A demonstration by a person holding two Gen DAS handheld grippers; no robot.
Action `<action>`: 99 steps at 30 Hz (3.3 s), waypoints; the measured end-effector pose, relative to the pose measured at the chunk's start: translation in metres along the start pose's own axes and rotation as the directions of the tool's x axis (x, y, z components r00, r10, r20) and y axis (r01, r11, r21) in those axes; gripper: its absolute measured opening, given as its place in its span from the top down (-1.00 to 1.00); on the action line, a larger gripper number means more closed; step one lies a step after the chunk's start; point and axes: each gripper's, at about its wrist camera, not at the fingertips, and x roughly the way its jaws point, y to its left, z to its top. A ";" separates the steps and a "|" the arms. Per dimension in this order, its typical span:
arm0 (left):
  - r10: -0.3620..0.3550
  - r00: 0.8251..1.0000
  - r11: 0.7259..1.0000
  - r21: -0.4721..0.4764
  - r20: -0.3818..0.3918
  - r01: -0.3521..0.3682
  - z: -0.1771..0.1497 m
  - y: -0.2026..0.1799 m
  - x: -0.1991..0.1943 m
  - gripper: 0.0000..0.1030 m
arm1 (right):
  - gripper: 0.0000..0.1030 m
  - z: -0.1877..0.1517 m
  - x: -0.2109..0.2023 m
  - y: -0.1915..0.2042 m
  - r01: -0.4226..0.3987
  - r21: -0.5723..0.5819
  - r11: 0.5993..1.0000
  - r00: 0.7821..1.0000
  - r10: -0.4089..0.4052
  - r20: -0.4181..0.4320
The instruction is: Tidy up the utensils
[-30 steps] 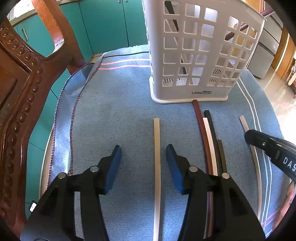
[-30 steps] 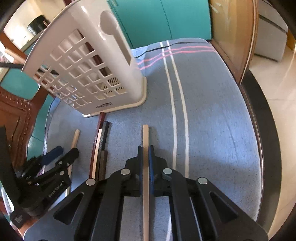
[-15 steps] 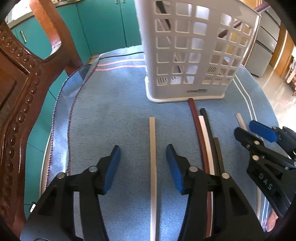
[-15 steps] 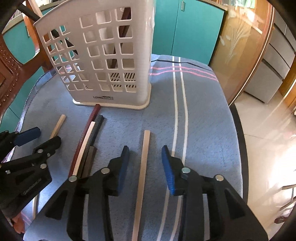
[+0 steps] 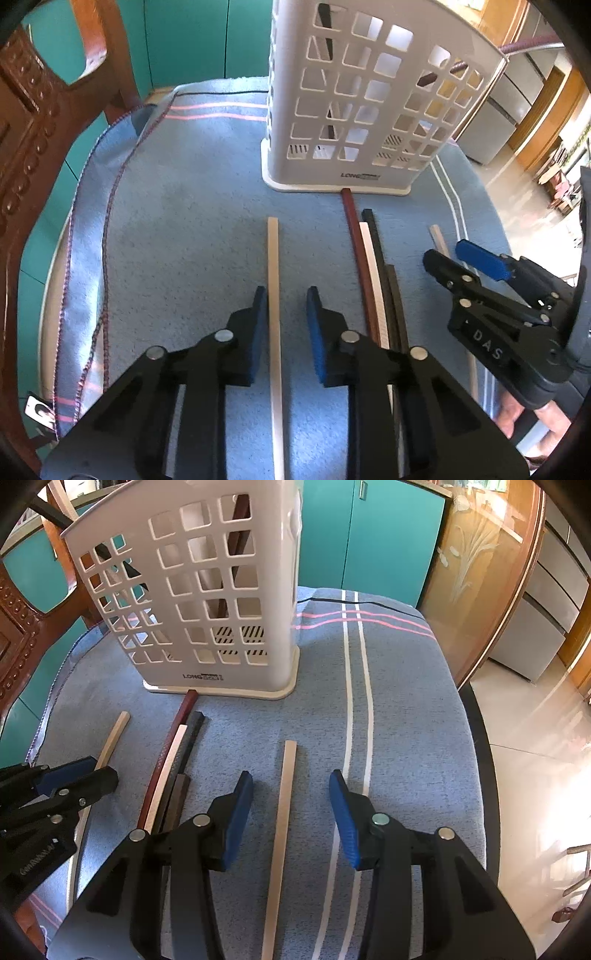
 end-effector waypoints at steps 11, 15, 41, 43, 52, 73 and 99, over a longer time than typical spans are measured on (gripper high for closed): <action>0.106 0.994 0.992 0.066 0.028 -0.108 0.000 -0.011 0.002 0.56 | 0.16 -0.003 -0.001 0.006 0.004 -0.013 1.000 1.000 -0.004 0.005; 0.135 0.990 0.988 0.074 0.036 -0.138 0.000 -0.014 0.002 0.39 | 0.16 -0.006 -0.003 0.007 0.001 -0.016 1.000 1.000 -0.001 0.006; 0.139 0.989 0.987 0.076 0.041 -0.142 0.000 -0.023 0.007 0.38 | 0.16 -0.007 -0.004 0.008 -0.003 -0.024 1.000 1.000 0.003 0.008; 0.135 0.990 0.987 0.077 0.041 -0.137 0.000 -0.021 0.008 0.43 | 0.17 -0.007 -0.004 0.008 -0.002 -0.024 1.000 1.000 0.002 0.008; 0.115 0.992 0.991 0.066 0.041 -0.118 -0.001 -0.021 0.006 0.86 | 0.86 -0.006 -0.007 0.015 -0.046 -0.031 0.998 0.999 0.046 0.010; -0.073 0.869 0.996 0.081 0.490 0.038 0.008 -0.034 -0.215 0.87 | 0.87 0.014 -0.215 -0.044 -0.320 0.087 0.943 0.862 0.251 0.441; 0.081 0.764 0.994 0.001 0.640 -0.106 0.112 -0.047 -0.172 0.79 | 0.80 0.099 -0.187 -0.035 -0.222 0.080 0.972 0.748 0.117 0.653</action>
